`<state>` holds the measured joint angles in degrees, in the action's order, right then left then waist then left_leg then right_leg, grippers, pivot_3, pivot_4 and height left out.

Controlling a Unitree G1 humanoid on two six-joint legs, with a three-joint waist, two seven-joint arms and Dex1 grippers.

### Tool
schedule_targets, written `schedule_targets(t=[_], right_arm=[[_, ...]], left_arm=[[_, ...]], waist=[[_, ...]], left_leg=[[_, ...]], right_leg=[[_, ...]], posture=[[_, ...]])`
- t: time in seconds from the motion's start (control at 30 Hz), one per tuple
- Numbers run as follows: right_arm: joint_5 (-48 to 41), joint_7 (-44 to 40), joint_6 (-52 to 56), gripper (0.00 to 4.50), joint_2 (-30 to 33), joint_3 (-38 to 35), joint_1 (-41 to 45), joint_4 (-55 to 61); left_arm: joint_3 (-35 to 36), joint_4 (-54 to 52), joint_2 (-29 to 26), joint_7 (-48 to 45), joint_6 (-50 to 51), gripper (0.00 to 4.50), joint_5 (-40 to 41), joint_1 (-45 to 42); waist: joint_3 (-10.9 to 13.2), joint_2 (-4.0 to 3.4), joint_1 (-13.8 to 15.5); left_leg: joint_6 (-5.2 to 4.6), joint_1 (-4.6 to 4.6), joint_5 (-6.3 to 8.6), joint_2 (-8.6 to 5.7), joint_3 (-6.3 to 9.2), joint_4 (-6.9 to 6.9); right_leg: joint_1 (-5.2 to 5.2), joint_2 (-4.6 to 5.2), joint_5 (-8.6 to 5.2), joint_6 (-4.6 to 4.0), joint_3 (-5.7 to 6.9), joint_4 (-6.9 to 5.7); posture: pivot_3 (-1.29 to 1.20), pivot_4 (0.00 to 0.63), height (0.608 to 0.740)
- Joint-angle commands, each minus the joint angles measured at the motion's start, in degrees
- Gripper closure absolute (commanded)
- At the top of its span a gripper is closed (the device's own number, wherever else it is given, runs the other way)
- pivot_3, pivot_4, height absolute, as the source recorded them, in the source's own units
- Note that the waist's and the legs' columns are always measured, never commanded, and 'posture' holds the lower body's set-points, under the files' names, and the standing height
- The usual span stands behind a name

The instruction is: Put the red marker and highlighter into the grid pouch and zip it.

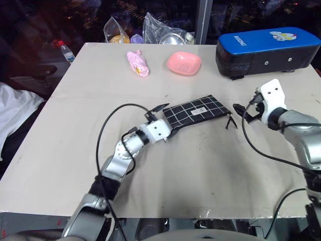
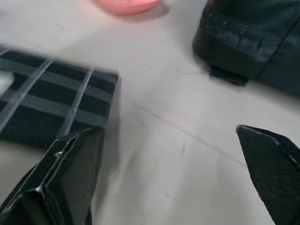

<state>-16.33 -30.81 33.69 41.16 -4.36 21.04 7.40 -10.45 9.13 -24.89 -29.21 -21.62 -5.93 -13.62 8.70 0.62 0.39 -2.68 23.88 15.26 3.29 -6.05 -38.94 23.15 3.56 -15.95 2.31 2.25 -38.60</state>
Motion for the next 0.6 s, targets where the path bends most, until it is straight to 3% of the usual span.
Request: schedule_targets(t=[0.03,0.23,0.4,0.6], right_arm=[[-1.1,-11.8,-17.6,0.04,2.0,-4.0,-4.0,-5.6],[-3.5,-24.8,-26.6,0.04,3.8,-5.8,-5.6,-19.6],[-6.8,-39.3,-31.3,0.04,4.0,-5.8,-4.0,-30.6],[-4.6,-45.4,-38.2,0.04,2.4,-5.0,0.4,-44.1]], left_arm=[[4.3,-11.6,-2.4,-4.9,8.5,0.04,10.7,8.3],[10.4,-26.5,-3.9,-5.3,22.6,0.04,22.3,20.3],[11.6,-34.1,-3.2,-2.9,28.7,0.04,23.4,27.3],[10.4,-36.8,-2.4,-2.2,31.0,0.04,22.1,29.6]], waist=[[0.0,0.01,-0.2],[0.0,-0.02,-0.6],[0.0,-0.03,-0.8],[0.0,-0.04,-0.9]], left_leg=[[0.0,0.0,0.0,0.03,0.0,0.03],[-0.03,-0.17,0.02,-0.01,0.0,0.1],[-0.18,-0.22,0.1,-0.02,0.03,0.07],[-0.06,-0.23,0.03,-0.03,0.02,0.07]], right_leg=[[0.01,-0.02,0.0,0.0,0.0,0.05],[-0.11,0.06,0.01,-0.01,-0.03,0.02],[-0.17,0.02,0.01,-0.02,-0.07,0.01],[-0.17,-0.02,0.0,-0.04,-0.18,0.01]], posture=[[0.0,0.15,0.74],[0.0,0.15,0.74],[0.0,0.15,0.74],[0.0,0.15,0.74]])
